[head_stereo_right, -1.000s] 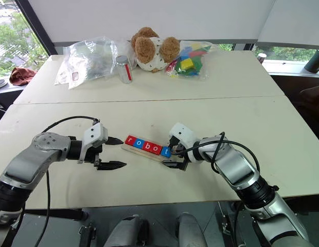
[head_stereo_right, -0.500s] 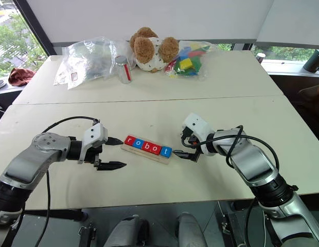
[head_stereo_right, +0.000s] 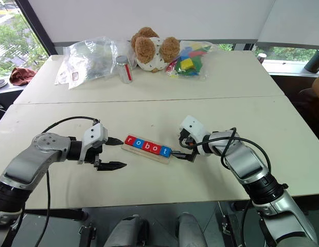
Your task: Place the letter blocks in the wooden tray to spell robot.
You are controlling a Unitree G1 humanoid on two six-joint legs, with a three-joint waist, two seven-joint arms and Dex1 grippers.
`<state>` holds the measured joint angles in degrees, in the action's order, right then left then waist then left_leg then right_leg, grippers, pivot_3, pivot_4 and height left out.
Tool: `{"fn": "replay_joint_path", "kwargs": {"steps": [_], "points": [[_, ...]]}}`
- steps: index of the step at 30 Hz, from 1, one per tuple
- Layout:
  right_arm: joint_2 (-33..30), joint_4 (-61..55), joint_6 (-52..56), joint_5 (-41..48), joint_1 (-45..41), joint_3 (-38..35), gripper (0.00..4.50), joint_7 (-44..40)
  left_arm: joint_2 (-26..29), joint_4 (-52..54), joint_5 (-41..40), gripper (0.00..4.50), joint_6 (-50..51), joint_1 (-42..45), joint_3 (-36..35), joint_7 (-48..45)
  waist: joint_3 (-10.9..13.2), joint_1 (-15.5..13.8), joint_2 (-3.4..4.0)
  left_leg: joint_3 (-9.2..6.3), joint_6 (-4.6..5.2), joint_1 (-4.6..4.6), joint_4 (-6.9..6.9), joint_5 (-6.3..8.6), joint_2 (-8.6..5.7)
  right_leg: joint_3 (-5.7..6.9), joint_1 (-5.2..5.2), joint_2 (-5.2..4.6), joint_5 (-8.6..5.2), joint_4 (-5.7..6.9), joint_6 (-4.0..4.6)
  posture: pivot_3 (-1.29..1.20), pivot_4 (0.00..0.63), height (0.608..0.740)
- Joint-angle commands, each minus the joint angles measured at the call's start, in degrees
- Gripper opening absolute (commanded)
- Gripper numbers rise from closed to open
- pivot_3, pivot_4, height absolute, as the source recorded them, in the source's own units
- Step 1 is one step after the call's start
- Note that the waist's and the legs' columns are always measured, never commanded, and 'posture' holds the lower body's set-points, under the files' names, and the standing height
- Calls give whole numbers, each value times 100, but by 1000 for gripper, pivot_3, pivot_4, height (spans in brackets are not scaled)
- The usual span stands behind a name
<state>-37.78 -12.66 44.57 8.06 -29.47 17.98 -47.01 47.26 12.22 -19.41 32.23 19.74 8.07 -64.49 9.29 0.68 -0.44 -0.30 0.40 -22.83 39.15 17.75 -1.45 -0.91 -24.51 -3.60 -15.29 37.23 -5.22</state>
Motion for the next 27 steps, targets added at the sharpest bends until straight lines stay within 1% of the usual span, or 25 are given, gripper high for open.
{"fn": "replay_joint_path", "kwargs": {"steps": [1, 4, 12, 16, 20, 27], "points": [[67, -91, -117, -40, -104, 40, 4478, -25, 87, 196, -67, 4500, 18, -49, -178, 29, 0, 0, 0, 0, 0, 0, 0, 0, 0, 0, 0, 0, 0, 0, 0, 0, 150, 740], [76, -87, -100, -72, -126, 8, 4478, -10, 101, 224, -81, 4500, 37, -78, -208, 38, 0, 0, 0, 0, 0, 0, 0, 0, 0, 0, 0, 0, 0, 0, 0, 0, 150, 740], [-205, -18, -316, -249, -197, -74, 4478, -68, 193, 121, -91, 4500, -7, -101, -272, 1, 0, -2, 0, 0, 0, 0, 0, 0, 0, 0, 0, 0, 0, 0, 0, 0, 150, 740], [84, 363, -531, -368, -538, -107, 4478, 160, 156, 141, -102, 4500, 30, -52, -234, 24, 0, 19, 0, 2, -1, 1, 1, 0, 0, -1, 0, 0, 0, 2, 0, 0, 150, 740], [370, 653, -680, -400, -685, -16, 4478, 191, 155, 161, -113, 4500, 51, -54, -224, 43, 0, 13, 0, 0, -1, 4, -3, 0, 3, 1, -1, 4, 0, 4, 0, 0, 150, 740], [418, 771, -817, -398, -573, 103, 4478, -94, 206, 216, -134, 4500, 95, -126, -304, 90, 0, 2, 0, 2, -1, -2, 2, 0, -1, 0, -1, 0, 0, 0, 0, 0, 150, 740]]}}
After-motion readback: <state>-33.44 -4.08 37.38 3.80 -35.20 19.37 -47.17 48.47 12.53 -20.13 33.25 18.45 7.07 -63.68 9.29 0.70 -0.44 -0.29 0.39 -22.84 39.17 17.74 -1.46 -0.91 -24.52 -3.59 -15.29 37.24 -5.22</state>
